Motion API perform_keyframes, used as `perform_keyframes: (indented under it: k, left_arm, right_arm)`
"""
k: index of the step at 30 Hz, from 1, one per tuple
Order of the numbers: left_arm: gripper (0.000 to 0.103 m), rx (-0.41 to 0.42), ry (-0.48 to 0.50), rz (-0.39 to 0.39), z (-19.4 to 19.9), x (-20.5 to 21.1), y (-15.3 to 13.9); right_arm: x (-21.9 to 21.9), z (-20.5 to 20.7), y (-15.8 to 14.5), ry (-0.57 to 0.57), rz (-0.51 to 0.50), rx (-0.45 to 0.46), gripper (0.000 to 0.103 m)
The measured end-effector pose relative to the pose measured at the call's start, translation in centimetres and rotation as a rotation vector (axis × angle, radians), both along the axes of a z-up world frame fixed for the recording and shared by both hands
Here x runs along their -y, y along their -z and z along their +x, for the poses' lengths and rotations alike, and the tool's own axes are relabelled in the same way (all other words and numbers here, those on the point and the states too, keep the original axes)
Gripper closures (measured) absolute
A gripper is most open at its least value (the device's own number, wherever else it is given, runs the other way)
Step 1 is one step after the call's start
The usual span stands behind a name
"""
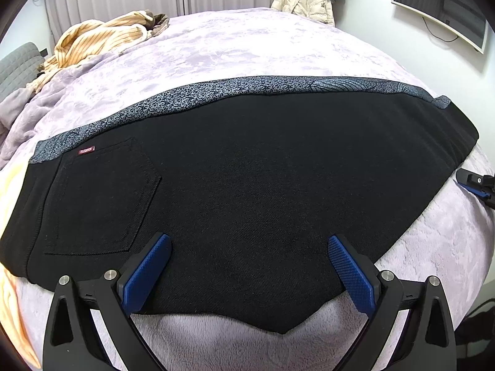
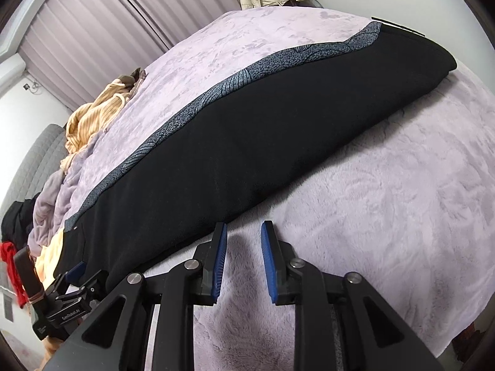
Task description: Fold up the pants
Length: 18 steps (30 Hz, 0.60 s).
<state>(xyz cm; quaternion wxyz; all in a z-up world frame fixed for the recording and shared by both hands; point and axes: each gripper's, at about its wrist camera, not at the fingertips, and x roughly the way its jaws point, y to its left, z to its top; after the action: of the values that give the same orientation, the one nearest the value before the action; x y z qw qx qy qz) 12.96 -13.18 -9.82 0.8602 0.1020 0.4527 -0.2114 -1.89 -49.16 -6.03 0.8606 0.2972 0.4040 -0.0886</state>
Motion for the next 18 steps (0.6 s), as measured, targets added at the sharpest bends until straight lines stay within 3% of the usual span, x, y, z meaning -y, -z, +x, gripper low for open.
perform_keyframes:
  k: [12,18]
  left_arm:
    - [0.001,-0.046,-0.013,0.053,0.4,2.0,-1.6]
    - [0.001,-0.039,0.060,0.002,-0.4,6.4,-2.9]
  right_arm:
    - [1.4,-2.1,0.0,-0.034,0.099,0.068,0.078]
    - [2.8,-3.2,-0.6,-0.056,0.110,0.101,0.071]
